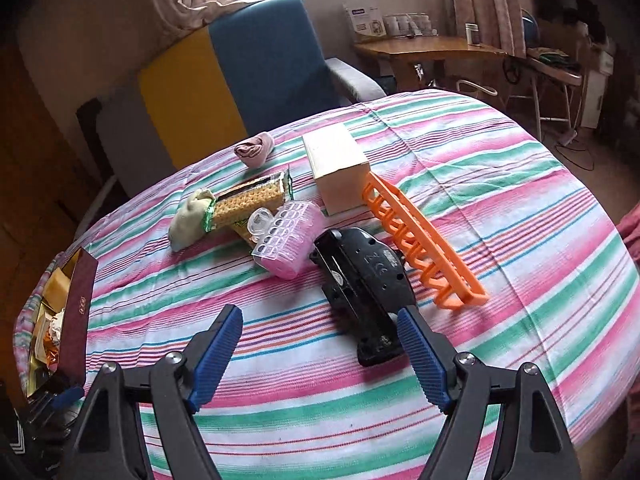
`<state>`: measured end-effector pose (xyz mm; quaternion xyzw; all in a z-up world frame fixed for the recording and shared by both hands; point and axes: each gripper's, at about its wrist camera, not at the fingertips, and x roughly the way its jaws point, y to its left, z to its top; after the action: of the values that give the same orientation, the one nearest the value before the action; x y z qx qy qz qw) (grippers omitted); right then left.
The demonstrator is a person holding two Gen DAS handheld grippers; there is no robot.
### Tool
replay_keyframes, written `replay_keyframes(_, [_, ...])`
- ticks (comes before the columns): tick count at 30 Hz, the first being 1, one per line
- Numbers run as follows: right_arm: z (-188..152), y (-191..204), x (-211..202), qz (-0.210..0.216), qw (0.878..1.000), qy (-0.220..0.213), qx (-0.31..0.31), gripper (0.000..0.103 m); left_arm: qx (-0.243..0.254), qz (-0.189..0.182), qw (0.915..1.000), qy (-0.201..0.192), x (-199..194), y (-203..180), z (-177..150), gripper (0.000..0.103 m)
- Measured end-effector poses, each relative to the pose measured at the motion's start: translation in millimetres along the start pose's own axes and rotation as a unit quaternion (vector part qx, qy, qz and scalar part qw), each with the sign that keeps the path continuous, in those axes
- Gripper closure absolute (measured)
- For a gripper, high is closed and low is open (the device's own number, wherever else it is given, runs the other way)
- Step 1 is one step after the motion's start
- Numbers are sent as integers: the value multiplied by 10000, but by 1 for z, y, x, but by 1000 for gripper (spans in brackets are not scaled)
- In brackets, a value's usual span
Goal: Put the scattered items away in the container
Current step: 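Move both tools from the gold box back over the table, then reach the right tool toward the pink roller and black device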
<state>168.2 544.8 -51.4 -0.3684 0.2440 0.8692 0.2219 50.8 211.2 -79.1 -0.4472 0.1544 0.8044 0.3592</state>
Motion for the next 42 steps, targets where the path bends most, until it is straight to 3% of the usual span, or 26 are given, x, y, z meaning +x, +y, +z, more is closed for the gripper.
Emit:
replay_keyframes(9, [65,21,70,-175,9990,244,-338,19,-122,10,9999,58,13,10,-1,36])
replay_keyframes(15, [86,22,104,-124,9981,461,-394,19,-297,-131,9995,-8,15,17,1,35])
replay_keyframes(26, [38,56,96,868,9932,695,-341,17,-360,-118,9993,-61,15,17,-1,35])
replay_keyframes(34, [-9,102,74,1830,9744,1126,-659,17,-356,-83,9993,-52,11,18,-7,35])
replay_keyframes(38, [-11,86,44,1319,9859,699,-751,17,-355,-51,9993,-60,9,17,-9,35])
replay_keyframes(42, [7,43,24,397,9969,264,-622,15,-379,-26,9993,-68,10,16,-9,35])
